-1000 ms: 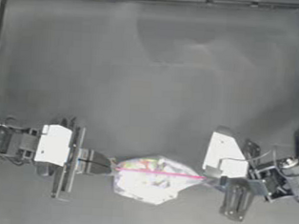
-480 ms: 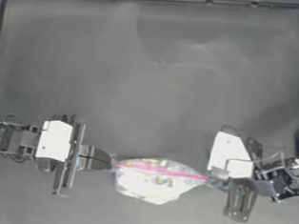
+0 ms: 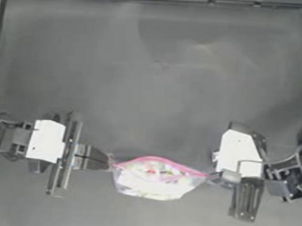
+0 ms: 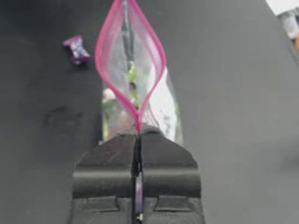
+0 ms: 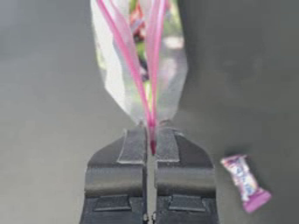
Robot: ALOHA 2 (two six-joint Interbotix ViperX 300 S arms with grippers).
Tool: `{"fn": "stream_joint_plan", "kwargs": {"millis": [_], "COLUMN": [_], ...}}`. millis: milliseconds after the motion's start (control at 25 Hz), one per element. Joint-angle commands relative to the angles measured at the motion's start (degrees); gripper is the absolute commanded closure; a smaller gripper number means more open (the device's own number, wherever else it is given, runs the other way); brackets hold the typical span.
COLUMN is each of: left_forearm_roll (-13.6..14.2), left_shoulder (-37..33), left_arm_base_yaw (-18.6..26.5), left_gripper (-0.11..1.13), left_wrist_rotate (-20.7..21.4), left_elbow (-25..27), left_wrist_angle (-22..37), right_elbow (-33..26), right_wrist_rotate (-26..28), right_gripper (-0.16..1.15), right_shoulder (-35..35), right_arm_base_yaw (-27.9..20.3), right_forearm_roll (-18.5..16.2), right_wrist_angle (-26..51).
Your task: Put candy in bag
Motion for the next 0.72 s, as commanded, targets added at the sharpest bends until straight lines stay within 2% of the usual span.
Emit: {"fn": "stream_joint_plan", "kwargs": {"millis": [40, 480, 720], "left_forearm_roll": [0.18, 0.26, 0.18], "left_shoulder": [-3.08, -4.83, -4.92], "left_arm_base_yaw": [1.58, 6.06, 8.88], "left_gripper": [0.89, 0.89, 0.89], "left_wrist_rotate": [1.05, 5.1, 7.12], "left_elbow": [-1.41, -2.64, -2.55], "left_wrist_angle": [0.7, 3.78, 3.78], "right_elbow": [-2.72, -5.62, -5.8], "right_wrist_rotate": [-1.93, -10.81, -15.64], "right_gripper": [0.93, 0.93, 0.93], "right_shoulder": [-2.02, -2.2, -2.2], "right_arm_base_yaw": [-1.23, -6.42, -9.93], "right_forearm_roll": [-0.7, 0.09, 2.81], "right_wrist_angle": [1.23, 2.55, 1.85]}}
